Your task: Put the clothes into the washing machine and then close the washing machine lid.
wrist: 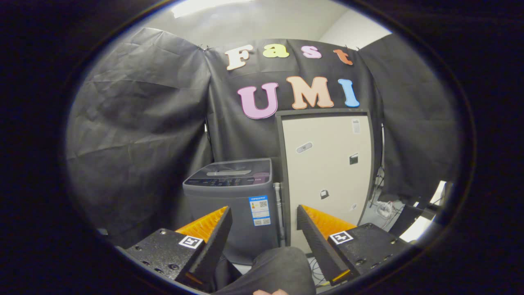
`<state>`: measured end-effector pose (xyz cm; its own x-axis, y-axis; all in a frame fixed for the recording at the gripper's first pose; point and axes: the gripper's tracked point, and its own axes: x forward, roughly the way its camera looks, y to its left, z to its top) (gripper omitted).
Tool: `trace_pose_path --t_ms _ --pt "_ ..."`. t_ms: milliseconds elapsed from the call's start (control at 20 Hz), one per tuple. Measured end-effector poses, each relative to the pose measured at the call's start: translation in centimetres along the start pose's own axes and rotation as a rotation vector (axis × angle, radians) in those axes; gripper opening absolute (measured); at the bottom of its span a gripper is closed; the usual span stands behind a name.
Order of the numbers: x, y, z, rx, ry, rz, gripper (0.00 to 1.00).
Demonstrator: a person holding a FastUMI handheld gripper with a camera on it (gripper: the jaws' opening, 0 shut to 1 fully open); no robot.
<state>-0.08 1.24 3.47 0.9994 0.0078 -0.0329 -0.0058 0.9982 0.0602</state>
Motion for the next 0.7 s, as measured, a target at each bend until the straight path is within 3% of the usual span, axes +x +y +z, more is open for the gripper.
trace_pose_path --t_ms 700 --pt "0.23 -0.17 -0.12 -0.021 0.003 0.007 0.97"
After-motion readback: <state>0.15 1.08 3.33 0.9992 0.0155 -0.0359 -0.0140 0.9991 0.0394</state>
